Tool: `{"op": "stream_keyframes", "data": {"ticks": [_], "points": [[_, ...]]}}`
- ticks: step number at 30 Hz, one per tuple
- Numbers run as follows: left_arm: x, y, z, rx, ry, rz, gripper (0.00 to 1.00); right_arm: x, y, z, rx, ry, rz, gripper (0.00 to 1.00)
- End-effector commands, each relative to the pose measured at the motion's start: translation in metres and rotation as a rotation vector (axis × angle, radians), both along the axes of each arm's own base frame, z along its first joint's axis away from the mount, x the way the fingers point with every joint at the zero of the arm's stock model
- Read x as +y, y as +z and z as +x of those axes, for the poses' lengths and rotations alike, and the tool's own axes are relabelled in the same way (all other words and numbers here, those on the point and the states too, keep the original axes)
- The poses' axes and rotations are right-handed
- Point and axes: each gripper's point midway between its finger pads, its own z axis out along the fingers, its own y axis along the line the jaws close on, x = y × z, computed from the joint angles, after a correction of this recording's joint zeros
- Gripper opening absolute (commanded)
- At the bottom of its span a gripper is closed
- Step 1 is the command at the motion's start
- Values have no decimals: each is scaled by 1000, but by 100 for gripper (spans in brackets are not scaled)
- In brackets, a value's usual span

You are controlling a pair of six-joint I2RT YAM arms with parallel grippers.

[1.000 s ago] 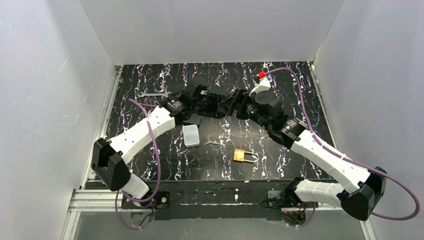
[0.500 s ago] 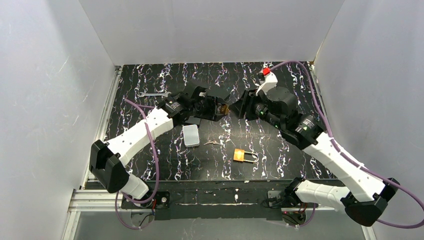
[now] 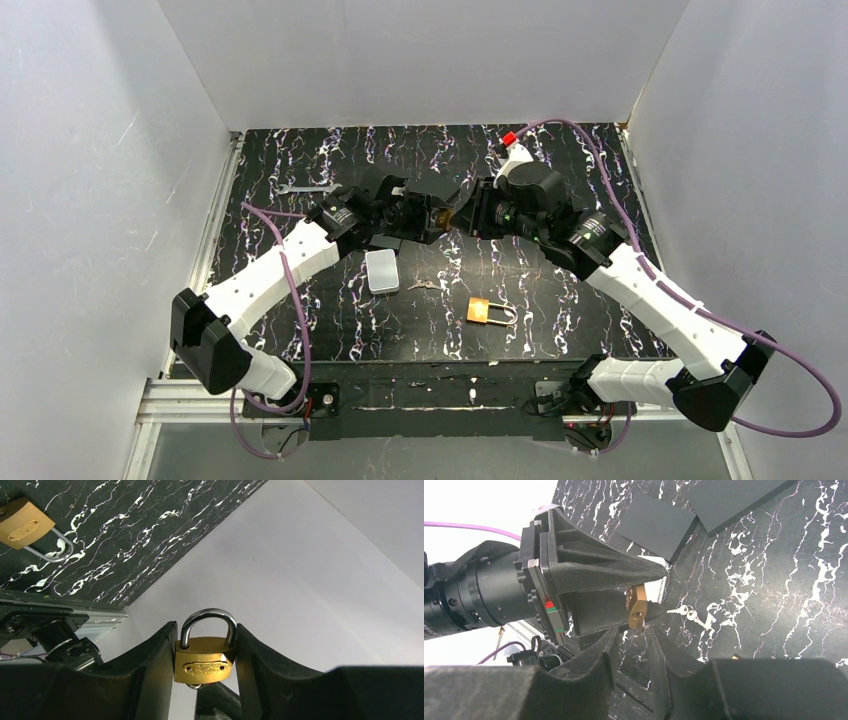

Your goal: Unlock with the key

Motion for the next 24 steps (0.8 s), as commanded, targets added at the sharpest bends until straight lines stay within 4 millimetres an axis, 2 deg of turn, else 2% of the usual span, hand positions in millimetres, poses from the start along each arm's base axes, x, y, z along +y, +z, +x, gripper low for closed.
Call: {"op": "stream_keyframes", "data": {"ticks": [1, 18, 24], "points": [[12, 15, -7, -40, 13, -11, 0, -1, 17, 3, -20, -20, 46, 35], [8, 17, -6, -40, 4, -17, 0, 7, 1, 6, 34, -26, 51, 29], [7, 16, -5, -39, 6, -20, 0, 8, -4, 7, 45, -30, 48, 15]]}}
